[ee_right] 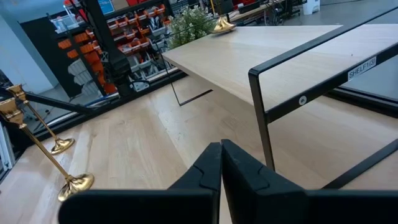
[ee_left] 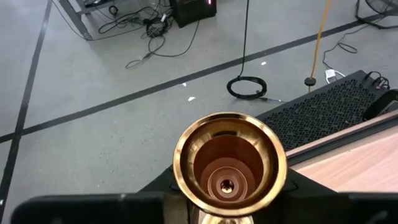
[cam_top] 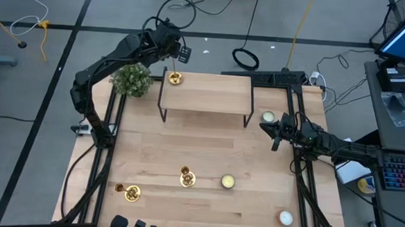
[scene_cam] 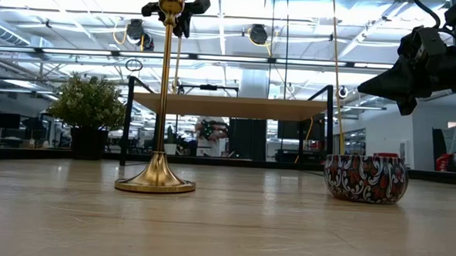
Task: Pick & Place candle stick holders
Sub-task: Put the top gold candle holder on the shelf
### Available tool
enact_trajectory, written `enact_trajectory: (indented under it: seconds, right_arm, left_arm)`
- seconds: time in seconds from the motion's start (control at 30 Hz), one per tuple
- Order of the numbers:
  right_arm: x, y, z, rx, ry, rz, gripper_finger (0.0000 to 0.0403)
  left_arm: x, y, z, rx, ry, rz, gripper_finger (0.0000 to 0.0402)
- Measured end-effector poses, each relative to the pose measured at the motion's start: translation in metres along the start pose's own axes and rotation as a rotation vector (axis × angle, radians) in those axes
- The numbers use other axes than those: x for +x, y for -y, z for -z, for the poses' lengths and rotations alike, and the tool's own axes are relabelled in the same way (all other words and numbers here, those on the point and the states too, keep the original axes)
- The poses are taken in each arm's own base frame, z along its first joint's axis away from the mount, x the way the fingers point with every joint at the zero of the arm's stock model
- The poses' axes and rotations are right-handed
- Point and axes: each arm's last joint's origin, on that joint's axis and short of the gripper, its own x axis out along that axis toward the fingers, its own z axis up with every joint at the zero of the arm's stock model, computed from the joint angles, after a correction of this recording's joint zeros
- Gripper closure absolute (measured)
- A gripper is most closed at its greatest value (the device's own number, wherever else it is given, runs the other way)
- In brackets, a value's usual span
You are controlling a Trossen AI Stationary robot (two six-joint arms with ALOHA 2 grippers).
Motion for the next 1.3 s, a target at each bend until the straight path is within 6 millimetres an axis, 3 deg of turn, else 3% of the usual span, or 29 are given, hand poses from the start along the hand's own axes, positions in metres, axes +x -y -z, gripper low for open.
enact_trajectory:
  seconds: [0.23,0.73,1.3]
  right_arm:
    - [0.0,0.0,-0.0001,0.0,0.0,0.0,0.0399]
    - [0.0,0.0,0.0,0.0,0.0,0.0,0.0399]
    - [0.0,0.0,0.0,0.0,0.0,0.0,0.0399]
  left_arm:
    - [0.0,0.0,0.0,0.0,0.0,0.0,0.026]
    - [-0.0001,0.0001,0.0001,0.011,0.0,0.001,0.0216]
    - [-0.0001,0.0001,0.0001,0.017,-0.001,0.001,0.01]
